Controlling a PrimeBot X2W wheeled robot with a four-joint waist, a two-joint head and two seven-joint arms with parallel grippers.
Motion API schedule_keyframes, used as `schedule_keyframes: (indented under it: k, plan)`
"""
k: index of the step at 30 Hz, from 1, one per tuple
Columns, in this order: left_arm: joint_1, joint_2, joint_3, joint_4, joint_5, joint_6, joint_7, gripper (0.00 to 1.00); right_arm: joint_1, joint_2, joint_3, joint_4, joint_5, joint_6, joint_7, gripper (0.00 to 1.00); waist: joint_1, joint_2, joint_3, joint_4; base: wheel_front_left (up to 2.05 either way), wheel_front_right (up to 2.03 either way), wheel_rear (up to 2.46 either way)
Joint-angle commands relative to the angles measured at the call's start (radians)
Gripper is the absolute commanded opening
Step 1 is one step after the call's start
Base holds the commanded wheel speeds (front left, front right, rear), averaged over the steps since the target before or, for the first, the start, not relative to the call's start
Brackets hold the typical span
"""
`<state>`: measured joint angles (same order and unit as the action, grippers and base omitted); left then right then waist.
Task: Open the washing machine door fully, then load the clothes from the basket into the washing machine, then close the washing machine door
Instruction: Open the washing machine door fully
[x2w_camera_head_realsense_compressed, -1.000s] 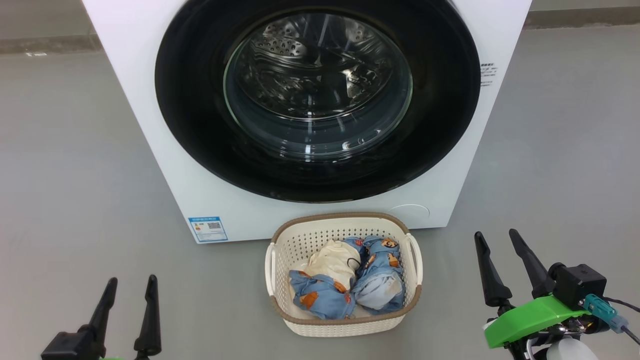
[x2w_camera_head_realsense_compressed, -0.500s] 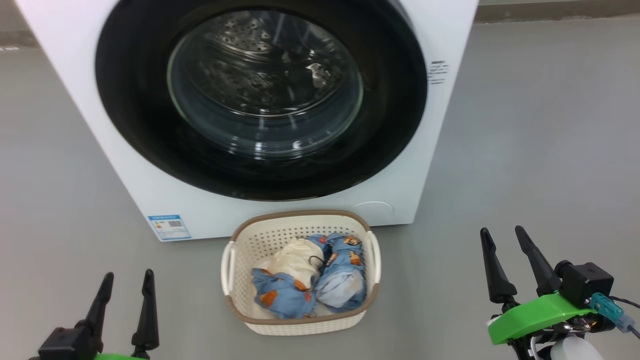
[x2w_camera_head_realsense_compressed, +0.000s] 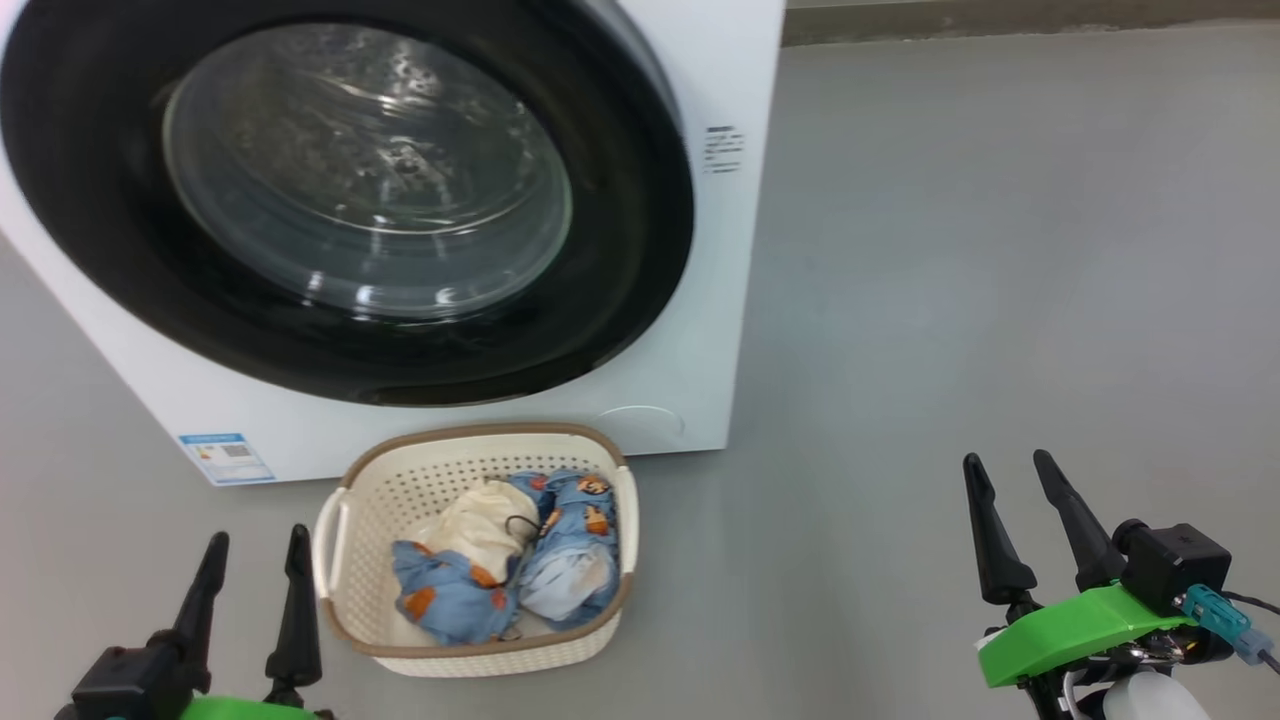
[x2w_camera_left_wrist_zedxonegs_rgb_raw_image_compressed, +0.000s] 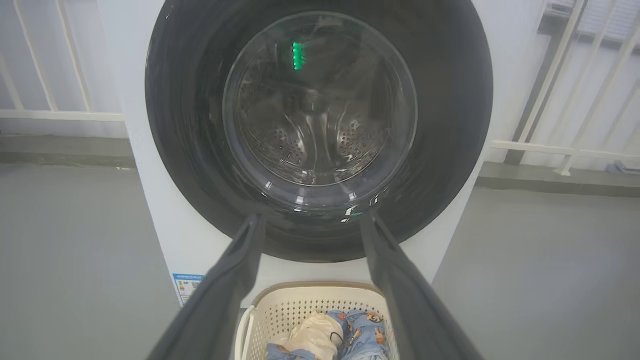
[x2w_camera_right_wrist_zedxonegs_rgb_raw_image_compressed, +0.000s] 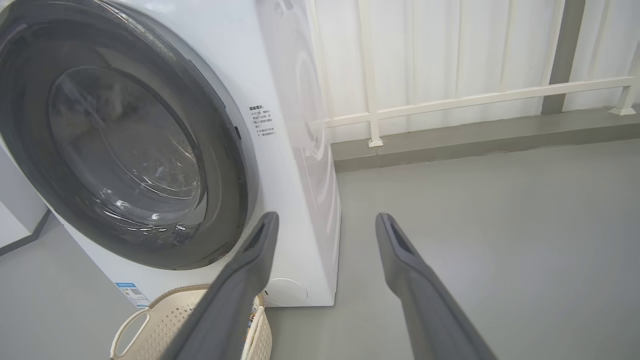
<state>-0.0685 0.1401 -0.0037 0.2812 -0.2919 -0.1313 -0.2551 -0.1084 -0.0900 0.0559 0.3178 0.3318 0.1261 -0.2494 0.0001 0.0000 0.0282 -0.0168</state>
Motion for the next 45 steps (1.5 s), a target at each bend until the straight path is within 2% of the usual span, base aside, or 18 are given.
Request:
schedule_keyframes:
  k: [1,11,24,25,26,27,28,29,30,38,44,45]
  plan:
    - [-0.047,0.012,0.029,-0.038,-0.018,0.001,-0.007,1.00,-0.016,-0.005,0.016,-0.026,-0.016,0.005,-0.012,1.00,-0.0001,0.0000,-0.001,0.001,1.11,1.11,-2.23]
    - [-0.032,0.029,0.012,-0.047,-0.035,0.001,-0.007,1.00,-0.017,-0.006,0.009,-0.025,-0.014,0.005,-0.012,1.00,-0.0001,0.0000,-0.005,0.004,0.68,0.68,-1.36]
    - [-0.028,0.016,0.003,-0.036,-0.041,0.001,-0.007,1.00,-0.042,0.002,0.019,-0.019,0.013,0.005,-0.012,1.00,-0.0001,0.0000,-0.005,0.019,0.04,0.04,-0.08]
    - [-0.025,0.013,0.004,-0.037,-0.042,0.001,-0.007,1.00,-0.049,0.004,0.020,-0.019,0.020,0.005,-0.012,0.73,-0.0001,0.0000,-0.004,0.021,0.00,0.00,0.00]
    - [-0.023,0.010,0.004,-0.038,-0.043,0.001,-0.007,1.00,-0.057,0.004,0.022,-0.019,0.028,0.005,-0.012,0.41,-0.0001,0.0000,-0.003,0.023,0.00,0.00,0.00]
    - [-0.021,0.006,0.004,-0.038,-0.044,0.001,-0.007,1.00,-0.067,0.007,0.022,-0.021,0.043,0.005,-0.012,0.27,-0.0001,0.0000,-0.001,0.026,0.00,0.00,0.00]
    - [-0.020,0.003,0.003,-0.037,-0.044,0.001,-0.007,1.00,-0.077,0.010,0.021,-0.023,0.065,0.005,-0.012,0.19,-0.0001,0.0000,0.002,0.030,0.00,0.00,0.00]
    - [-0.019,0.000,0.002,-0.036,-0.045,0.001,-0.007,1.00,-0.088,0.013,0.022,-0.024,0.088,0.005,-0.012,0.07,-0.0001,0.0000,0.004,0.033,0.00,0.00,0.00]
    - [-0.019,-0.003,0.001,-0.036,-0.046,0.001,-0.007,1.00,-0.101,0.015,0.024,-0.026,0.109,0.005,-0.012,0.00,-0.0001,0.0000,0.006,0.037,0.00,0.00,0.00]
    - [-0.040,-0.023,-0.025,-0.037,-0.054,0.001,-0.007,1.00,-0.223,0.025,0.047,-0.027,0.404,0.005,-0.012,0.00,-0.0001,0.0000,0.026,0.080,0.00,0.00,0.00]
    - [-0.054,-0.035,-0.030,-0.044,-0.060,0.001,-0.007,1.00,-0.325,0.006,0.029,-0.018,0.723,0.005,-0.012,0.00,-0.0001,0.0000,0.046,0.116,0.00,0.00,0.00]
    - [-0.059,-0.039,-0.032,-0.046,-0.062,0.001,-0.007,1.00,-0.362,-0.006,0.029,-0.016,0.838,0.005,-0.012,0.00,-0.0001,0.0000,0.056,0.128,0.00,0.00,0.00]
